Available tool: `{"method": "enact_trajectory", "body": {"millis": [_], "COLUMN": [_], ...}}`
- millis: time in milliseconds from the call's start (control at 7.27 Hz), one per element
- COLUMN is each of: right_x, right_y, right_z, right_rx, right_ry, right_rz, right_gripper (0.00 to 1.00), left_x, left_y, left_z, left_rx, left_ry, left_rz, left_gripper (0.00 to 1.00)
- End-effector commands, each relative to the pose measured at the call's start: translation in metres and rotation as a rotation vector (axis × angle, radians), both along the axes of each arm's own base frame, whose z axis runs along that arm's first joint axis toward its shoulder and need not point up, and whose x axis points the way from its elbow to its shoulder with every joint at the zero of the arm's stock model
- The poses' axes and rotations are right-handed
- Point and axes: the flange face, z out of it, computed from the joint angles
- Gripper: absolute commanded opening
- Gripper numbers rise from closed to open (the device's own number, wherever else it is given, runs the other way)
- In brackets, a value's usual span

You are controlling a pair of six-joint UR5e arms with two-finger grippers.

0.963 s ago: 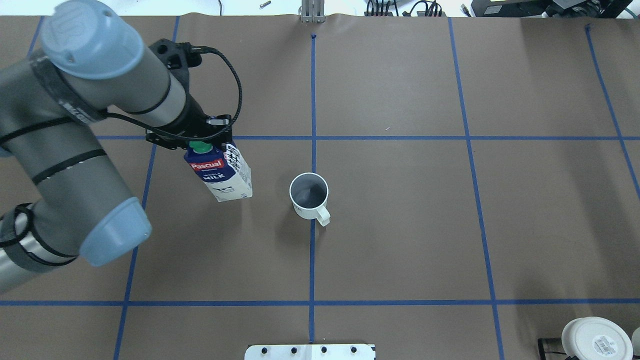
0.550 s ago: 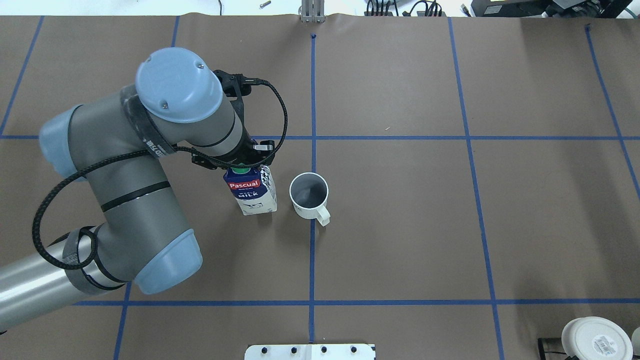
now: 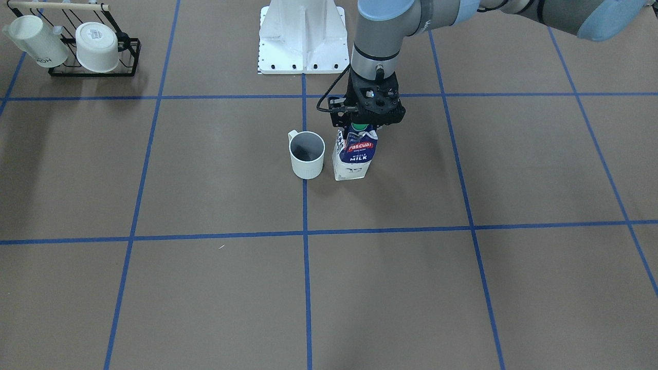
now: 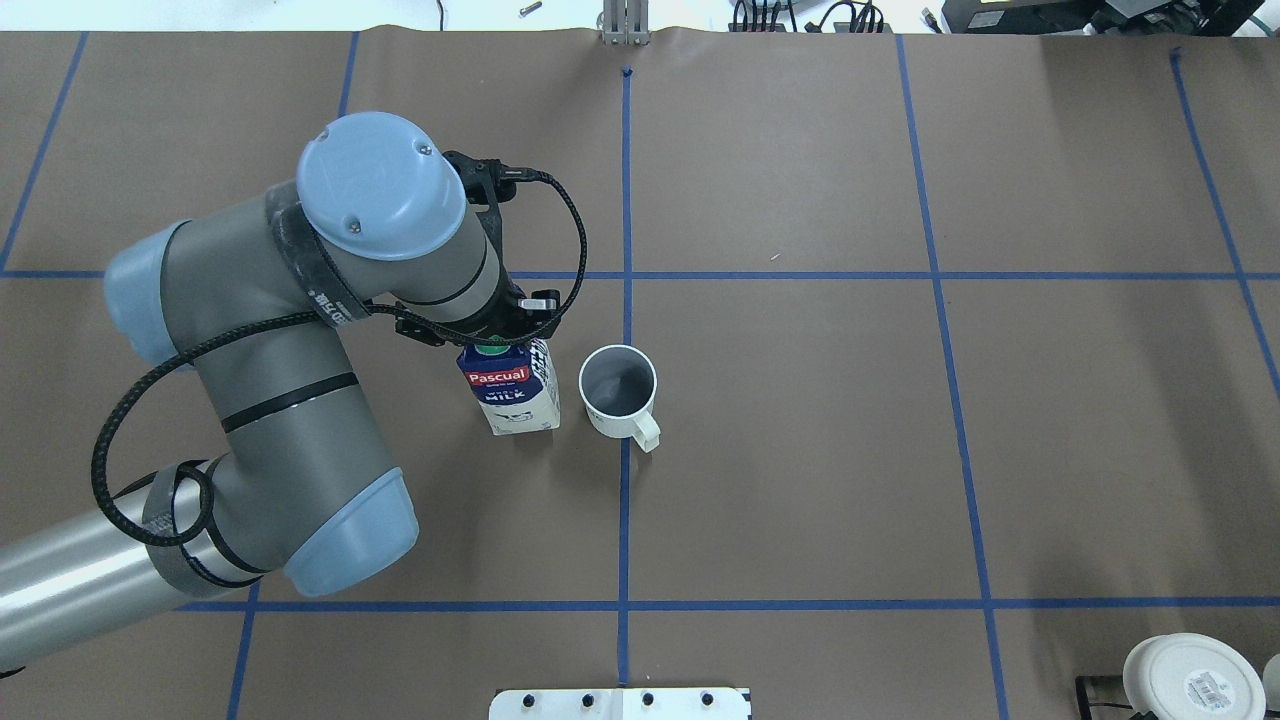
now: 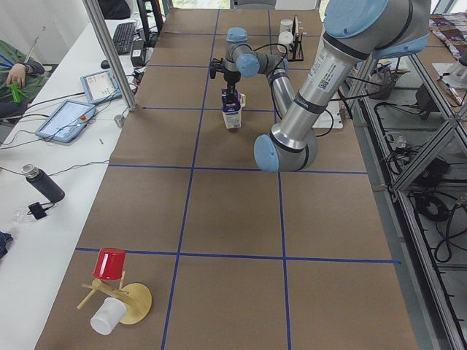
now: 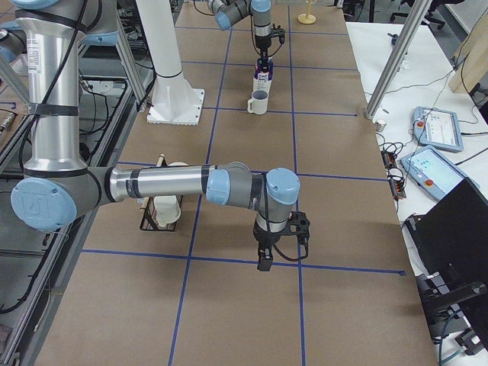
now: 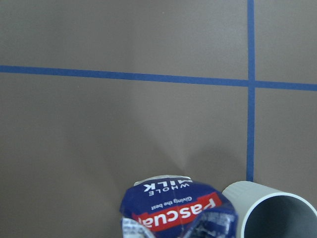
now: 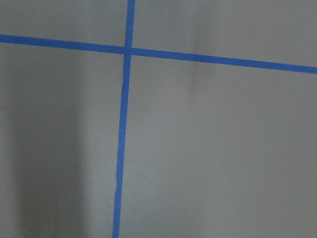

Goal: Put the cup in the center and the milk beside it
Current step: 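Lower the carton onto the table and open the left gripper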

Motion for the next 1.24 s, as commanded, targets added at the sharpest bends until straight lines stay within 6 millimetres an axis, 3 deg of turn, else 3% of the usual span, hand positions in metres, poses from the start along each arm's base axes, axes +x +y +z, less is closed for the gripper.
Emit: {"method": "enact_trajectory", "body": {"millis": [0, 138, 275, 550, 688, 825, 962, 1100], "right_x": [0.0, 0.0, 0.0, 0.0, 0.0, 0.0, 0.0, 0.0], "right_y": [0.0, 0.0, 0.0, 0.001, 0.001, 0.001, 0.001, 0.001], "right_z": [0.0, 0.0, 0.0, 0.001, 0.003, 0.003, 0.004, 0.005], "right_rx": [0.001, 0.001, 0.0, -0.002, -0.005, -0.003, -0.003, -0.004], "right_ry": [0.0, 0.0, 0.0, 0.002, 0.002, 0.001, 0.003, 0.002], "right_rz": [0.0, 0.0, 0.0, 0.0, 0.0, -0.003, -0.005, -0.007], "right_gripper": [1.0, 1.0, 1.0, 1.0, 1.0, 1.0, 1.0, 1.0], "left_x": [-0.002, -0.011, -0.033, -0.091, -0.114, -0.149, -0.194, -0.253], "left_y": [-0.002, 0.001, -0.007, -0.037, -0.044, -0.064, -0.081, -0.096], "left_z": [-0.005, -0.011, -0.015, -0.007, 0.026, 0.056, 0.098, 0.143], "left_rx": [0.043, 0.089, 0.133, 0.159, 0.209, 0.275, 0.298, 0.304], "left_ry": [0.008, 0.006, -0.015, -0.024, -0.07, -0.117, -0.15, -0.168], "left_rz": [-0.024, 0.01, 0.033, 0.113, 0.173, 0.238, 0.301, 0.331], "left_gripper": [0.99, 0.99, 0.99, 0.99, 0.99, 0.99, 0.99, 0.99]}}
